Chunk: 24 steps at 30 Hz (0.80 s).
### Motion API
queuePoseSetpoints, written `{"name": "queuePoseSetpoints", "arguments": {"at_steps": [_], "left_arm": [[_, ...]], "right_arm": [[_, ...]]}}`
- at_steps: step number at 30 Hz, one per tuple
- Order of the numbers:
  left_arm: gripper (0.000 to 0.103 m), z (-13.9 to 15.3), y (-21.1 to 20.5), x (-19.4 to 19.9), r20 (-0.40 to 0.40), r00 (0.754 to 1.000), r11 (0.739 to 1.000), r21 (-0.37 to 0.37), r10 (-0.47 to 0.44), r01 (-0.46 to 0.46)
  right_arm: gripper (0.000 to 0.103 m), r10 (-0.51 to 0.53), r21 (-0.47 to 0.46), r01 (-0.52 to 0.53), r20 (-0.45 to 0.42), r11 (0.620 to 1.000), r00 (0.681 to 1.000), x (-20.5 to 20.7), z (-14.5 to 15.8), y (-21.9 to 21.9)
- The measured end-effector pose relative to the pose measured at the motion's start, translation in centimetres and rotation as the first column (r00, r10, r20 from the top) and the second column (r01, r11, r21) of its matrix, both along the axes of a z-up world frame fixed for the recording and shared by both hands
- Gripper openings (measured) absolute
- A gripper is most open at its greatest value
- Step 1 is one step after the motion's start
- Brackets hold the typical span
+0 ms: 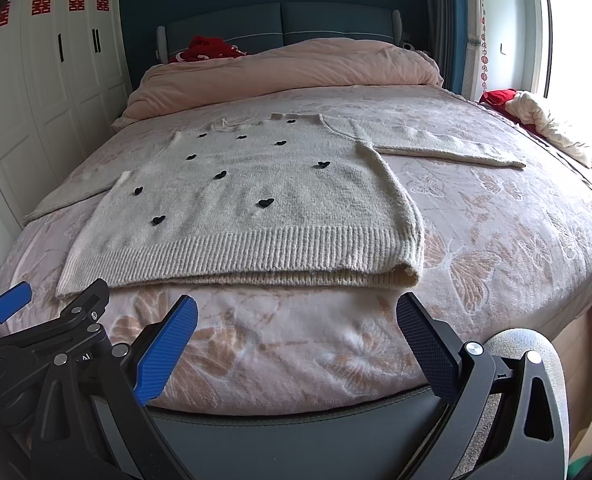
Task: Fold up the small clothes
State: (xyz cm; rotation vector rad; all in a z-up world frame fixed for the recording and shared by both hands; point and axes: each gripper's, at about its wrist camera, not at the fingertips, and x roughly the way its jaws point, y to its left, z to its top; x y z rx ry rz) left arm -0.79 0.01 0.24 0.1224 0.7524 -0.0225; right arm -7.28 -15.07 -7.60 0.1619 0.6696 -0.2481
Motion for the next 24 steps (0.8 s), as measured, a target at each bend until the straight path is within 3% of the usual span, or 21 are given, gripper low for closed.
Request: {"name": "queuePoseSetpoints", "arguments": {"at_steps": [24], "left_arm": [[0.098, -1.3, 0.2, 0.4, -0.040, 0.999, 1.000, 0.005, 0.005, -0.004]], "right_arm": [[0.098, 0.024, 0.015, -0.024, -0.055, 1.000, 0.998, 0.8, -1.5, 0.1]]}}
